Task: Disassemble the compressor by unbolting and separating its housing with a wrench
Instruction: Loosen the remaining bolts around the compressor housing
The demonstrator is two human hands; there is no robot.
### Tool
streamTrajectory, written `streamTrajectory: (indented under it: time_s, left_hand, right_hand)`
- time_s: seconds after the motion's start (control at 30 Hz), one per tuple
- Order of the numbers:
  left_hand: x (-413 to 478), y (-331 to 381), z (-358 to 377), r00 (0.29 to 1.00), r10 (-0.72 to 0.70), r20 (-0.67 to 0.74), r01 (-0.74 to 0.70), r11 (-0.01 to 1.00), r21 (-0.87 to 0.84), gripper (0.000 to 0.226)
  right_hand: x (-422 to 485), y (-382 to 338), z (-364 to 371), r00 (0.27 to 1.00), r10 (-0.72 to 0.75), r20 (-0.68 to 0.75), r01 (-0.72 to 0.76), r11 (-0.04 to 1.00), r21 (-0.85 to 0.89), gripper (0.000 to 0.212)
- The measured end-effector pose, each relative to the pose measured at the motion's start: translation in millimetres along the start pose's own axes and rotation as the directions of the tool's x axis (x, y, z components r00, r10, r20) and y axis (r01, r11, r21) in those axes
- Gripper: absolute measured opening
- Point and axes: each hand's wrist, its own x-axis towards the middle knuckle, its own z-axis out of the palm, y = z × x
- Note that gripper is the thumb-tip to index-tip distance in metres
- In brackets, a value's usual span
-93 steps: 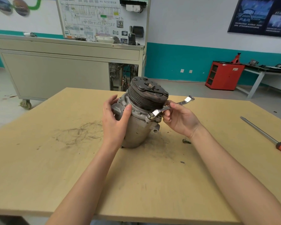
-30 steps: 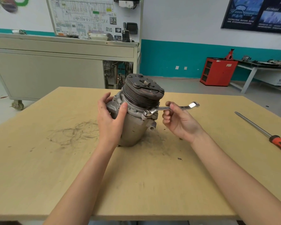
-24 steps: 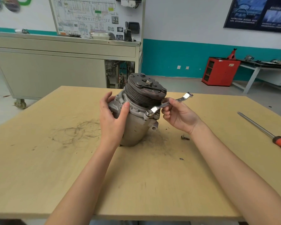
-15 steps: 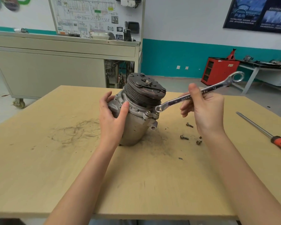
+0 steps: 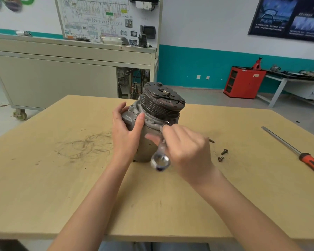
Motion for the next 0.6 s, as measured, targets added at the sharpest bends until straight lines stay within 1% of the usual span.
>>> streamTrajectory:
  time_s: [0.1, 0.23, 0.27, 0.37, 0.5, 0.6]
  left_hand:
    - [0, 0, 0, 1.000, 0.001, -0.009, -0.001, 1.000, 0.009, 0.054]
    - [0, 1, 0, 1.000, -0.001, 0.001, 0.001, 1.000, -0.004, 0.052]
    - [0, 1, 0, 1.000, -0.004, 0.002, 0.004, 1.000, -0.006, 0.053]
    - [0, 0, -1, 1.000, 0.011, -0.008, -0.011, 1.000, 0.005, 0.053]
    - [1, -1, 0, 1.000, 0.011, -0.011, -0.011, 1.000, 0.011, 0.052]
    - [1, -1, 0, 1.000, 0.006, -0.009, -0.006, 1.000, 0.011, 0.052]
  right_hand:
    - [-2, -6, 4, 0.999, -0.034, 0.022, 0.035, 0.996, -0.083, 0.030]
    - [-1, -1, 4, 1.000, 0.000, -0.020, -0.002, 0.997, -0.078, 0.027]
    - [-2, -1, 3, 0.999, 0.006, -0.040, -0.009, 0.998, -0.068, 0.029]
    - [-5, -3, 1, 0.997, 0.020, -0.069, -0.023, 0.999, -0.040, 0.047]
    - [-9, 0, -4, 0.994, 0.109, -0.033, -0.109, 0.994, -0.016, 0.048]
    - [-16, 0, -4, 0.996, 0.082, -0.031, -0.082, 0.996, 0.025, 0.044]
